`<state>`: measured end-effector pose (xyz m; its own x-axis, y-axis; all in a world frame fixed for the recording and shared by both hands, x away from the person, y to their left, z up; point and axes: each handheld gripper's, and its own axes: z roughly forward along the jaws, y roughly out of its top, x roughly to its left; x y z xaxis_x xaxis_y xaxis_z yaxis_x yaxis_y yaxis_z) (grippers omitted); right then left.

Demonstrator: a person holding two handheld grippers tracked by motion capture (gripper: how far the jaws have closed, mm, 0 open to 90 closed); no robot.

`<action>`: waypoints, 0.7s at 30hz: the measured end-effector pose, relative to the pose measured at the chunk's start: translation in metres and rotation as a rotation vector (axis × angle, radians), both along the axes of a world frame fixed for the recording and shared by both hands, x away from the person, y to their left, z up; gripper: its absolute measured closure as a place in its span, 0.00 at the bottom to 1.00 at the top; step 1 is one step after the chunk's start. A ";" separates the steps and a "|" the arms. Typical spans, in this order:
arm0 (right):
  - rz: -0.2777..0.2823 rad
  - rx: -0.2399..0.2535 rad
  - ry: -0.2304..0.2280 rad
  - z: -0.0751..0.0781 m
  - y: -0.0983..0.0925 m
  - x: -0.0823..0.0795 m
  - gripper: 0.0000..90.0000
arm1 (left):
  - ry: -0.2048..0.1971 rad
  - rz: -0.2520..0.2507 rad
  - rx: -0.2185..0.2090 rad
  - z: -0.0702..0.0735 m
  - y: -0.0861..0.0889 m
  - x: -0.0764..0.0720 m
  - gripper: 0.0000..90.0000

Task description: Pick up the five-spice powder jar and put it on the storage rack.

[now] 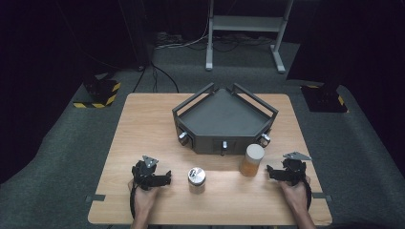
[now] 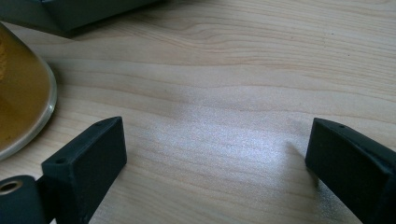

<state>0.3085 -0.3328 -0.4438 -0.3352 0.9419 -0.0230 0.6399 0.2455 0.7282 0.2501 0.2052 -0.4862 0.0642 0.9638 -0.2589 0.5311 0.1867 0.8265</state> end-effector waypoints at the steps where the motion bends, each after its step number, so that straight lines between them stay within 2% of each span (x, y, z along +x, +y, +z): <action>1: 0.000 0.000 0.000 0.000 0.000 0.000 0.06 | -0.003 -0.004 -0.021 0.002 0.002 -0.001 0.03; 5: 0.000 -0.001 0.000 0.000 0.000 0.000 0.06 | -0.015 -0.029 -0.022 0.006 0.002 -0.004 0.03; 11: 0.001 -0.001 0.000 0.000 0.000 0.000 0.06 | -0.011 -0.082 0.001 0.011 0.002 -0.012 0.03; 21: 0.001 -0.001 0.000 0.000 0.000 0.000 0.06 | 0.001 -0.171 0.020 0.011 -0.003 -0.027 0.04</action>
